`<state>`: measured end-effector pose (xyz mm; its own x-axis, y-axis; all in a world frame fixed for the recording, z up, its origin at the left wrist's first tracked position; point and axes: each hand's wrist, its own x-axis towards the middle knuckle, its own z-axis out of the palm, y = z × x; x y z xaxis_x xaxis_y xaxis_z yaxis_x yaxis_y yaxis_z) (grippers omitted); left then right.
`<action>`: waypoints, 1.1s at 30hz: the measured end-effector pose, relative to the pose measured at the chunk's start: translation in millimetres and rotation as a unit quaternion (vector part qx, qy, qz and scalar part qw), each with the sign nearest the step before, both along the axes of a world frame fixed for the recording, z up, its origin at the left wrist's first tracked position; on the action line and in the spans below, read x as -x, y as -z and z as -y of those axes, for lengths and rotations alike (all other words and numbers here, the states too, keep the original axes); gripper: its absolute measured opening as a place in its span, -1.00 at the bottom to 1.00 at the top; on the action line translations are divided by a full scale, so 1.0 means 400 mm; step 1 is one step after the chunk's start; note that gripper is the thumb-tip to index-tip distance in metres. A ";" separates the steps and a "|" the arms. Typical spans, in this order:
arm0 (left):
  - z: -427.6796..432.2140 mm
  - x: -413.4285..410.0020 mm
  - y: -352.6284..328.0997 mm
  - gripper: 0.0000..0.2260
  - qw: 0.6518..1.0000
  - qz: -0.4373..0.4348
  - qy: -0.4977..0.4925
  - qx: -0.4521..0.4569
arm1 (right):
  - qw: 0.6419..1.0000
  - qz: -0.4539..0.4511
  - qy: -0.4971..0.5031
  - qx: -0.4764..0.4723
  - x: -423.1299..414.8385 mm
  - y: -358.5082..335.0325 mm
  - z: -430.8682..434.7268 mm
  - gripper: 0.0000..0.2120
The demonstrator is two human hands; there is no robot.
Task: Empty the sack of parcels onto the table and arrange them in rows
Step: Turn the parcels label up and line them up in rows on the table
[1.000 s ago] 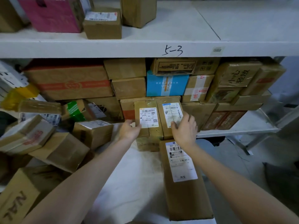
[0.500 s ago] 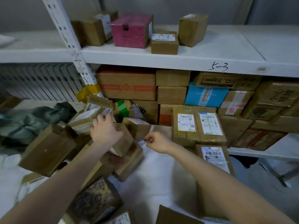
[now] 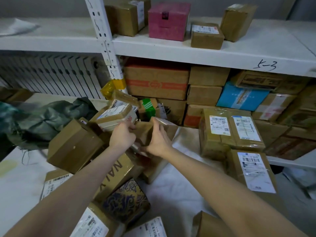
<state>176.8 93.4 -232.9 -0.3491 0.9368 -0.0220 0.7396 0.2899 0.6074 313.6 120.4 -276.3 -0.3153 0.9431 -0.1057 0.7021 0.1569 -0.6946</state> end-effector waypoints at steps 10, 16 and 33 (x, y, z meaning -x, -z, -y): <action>0.012 0.031 0.012 -0.70 0.993 0.089 -0.057 -0.052 | 0.990 -0.127 0.054 0.010 -0.150 -0.054 -0.014 0.05; 0.012 0.001 0.029 -0.73 0.985 0.153 -0.082 -0.010 | 0.931 -0.286 0.165 0.157 -0.296 -0.073 0.007 -0.14; 0.054 -0.191 -0.035 -0.27 0.815 0.556 0.120 0.112 | 0.833 -0.392 0.078 0.384 -0.441 -0.061 0.140 -0.46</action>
